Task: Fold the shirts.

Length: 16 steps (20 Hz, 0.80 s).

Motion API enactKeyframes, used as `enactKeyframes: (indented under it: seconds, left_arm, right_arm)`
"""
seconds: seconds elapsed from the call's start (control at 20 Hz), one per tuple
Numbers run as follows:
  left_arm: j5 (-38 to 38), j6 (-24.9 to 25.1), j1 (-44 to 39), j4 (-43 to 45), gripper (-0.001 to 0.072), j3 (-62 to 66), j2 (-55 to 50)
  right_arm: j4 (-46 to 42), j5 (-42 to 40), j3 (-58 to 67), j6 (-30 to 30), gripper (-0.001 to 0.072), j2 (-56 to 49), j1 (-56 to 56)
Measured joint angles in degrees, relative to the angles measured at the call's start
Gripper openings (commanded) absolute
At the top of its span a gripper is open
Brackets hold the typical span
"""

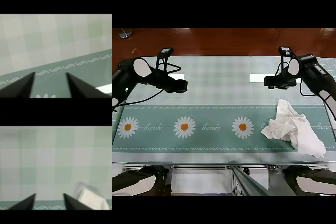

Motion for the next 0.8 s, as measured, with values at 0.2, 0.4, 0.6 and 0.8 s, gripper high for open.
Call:
enactKeyframes:
  seconds: [0.2, 0.4, 0.6, 0.8]
  left_arm:
    - [-0.76, -0.07, 0.15, 0.15, 0.0701, 0.31, 0.02]
    - [-6.73, 0.11, 0.26, 0.07, 0.07, -1.66, 3.32]
    - [-6.23, -1.38, -2.54, -2.14, 0.07, -11.98, 13.81]
    - [-0.85, -4.26, -5.16, -2.86, 0.07, -24.72, 22.8]
  right_arm:
    - [-8.2, 8.94, -0.07, -4.72, 0.0616, 2.23, -0.44]
    - [-9.81, 16.41, -5.55, -7.19, 0.0616, 10.71, -4.35]
    - [-8.46, 17.57, -22.08, -6.23, 0.0617, 23.43, -8.13]
    - [-4.92, 11.5, -37.27, -4.28, 0.0617, 28.96, -11.61]
